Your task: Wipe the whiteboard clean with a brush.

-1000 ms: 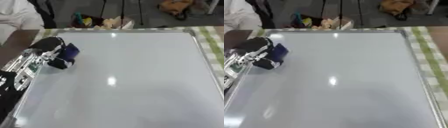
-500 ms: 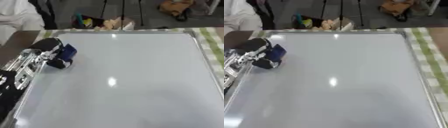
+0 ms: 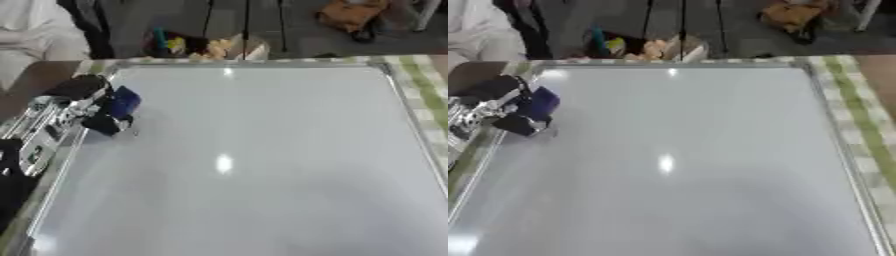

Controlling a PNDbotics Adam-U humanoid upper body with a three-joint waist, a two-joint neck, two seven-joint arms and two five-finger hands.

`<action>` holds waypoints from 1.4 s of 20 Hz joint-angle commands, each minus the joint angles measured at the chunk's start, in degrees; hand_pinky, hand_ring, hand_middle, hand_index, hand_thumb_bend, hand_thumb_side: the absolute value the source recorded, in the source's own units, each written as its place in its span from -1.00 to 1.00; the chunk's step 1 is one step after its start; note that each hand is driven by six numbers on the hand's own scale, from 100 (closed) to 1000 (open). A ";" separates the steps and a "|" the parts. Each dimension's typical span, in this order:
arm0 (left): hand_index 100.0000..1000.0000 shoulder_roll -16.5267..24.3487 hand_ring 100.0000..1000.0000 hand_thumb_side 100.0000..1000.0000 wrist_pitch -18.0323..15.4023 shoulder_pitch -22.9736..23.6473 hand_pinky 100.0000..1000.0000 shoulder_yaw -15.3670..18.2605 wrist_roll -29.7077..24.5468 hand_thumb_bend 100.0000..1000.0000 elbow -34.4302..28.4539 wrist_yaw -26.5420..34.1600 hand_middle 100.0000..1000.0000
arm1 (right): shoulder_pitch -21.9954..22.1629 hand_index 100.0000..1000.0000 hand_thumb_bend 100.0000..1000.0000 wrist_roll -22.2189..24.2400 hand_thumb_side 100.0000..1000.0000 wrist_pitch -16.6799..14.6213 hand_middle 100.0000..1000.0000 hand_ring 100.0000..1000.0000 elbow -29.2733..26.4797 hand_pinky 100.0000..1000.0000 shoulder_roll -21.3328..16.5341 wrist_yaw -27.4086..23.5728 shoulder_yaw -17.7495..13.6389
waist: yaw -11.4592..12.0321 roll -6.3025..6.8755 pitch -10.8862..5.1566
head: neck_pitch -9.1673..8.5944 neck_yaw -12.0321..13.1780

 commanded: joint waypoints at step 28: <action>-0.58 2.57 0.12 -0.28 0.66 0.98 -0.33 -1.45 -5.95 -0.67 -1.28 7.57 -0.18 | -0.06 0.60 -1.00 -0.30 0.89 0.15 0.02 0.46 -0.88 0.57 -0.69 0.48 -0.11 | 0.34 -0.26 -0.95 | -0.62 0.49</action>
